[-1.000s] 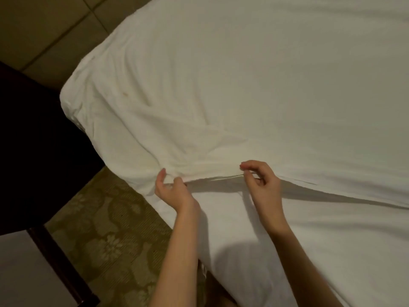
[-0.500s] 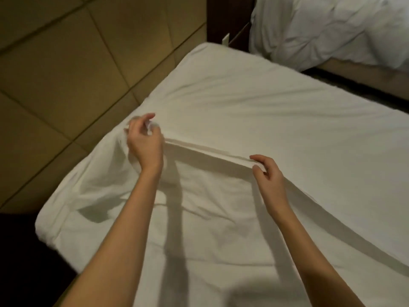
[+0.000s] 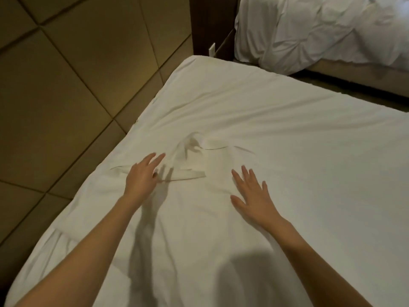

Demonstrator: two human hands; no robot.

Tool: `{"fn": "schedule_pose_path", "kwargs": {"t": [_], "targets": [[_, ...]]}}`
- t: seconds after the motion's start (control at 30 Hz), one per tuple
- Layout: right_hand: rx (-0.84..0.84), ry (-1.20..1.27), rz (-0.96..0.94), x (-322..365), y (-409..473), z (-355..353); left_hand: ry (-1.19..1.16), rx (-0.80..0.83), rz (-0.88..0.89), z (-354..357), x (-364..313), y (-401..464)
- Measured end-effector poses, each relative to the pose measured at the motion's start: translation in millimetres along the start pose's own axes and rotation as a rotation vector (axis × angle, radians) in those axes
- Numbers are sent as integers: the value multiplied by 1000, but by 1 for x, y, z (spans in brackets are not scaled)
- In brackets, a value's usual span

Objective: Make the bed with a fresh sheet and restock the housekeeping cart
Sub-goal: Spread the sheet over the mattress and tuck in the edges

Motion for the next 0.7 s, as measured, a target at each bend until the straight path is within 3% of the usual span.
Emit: {"fn": "schedule_pose_path", "kwargs": {"t": [0.17, 0.4, 0.5, 0.63, 0.7], "targets": [[69, 61, -11, 38, 16, 45, -166, 57, -291, 40, 70, -52], [88, 270, -36, 99, 73, 87, -250, -179, -246, 45, 95, -38], [64, 223, -66, 120, 104, 98, -272, -179, -223, 49, 109, -20], [91, 434, 22, 134, 136, 106, -438, -123, -281, 59, 137, -7], [108, 350, 45, 142, 145, 104, -421, -123, -313, 49, 144, -4]]}}
Point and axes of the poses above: each hand's wrist, its own y-axis towards the middle knuckle, its own z-axis out of the palm, x = y × z, the point moved 10 cm from there along y, towards the middle knuckle, and after that the axes turned 12 degrees about z, right-handed, at the moved point
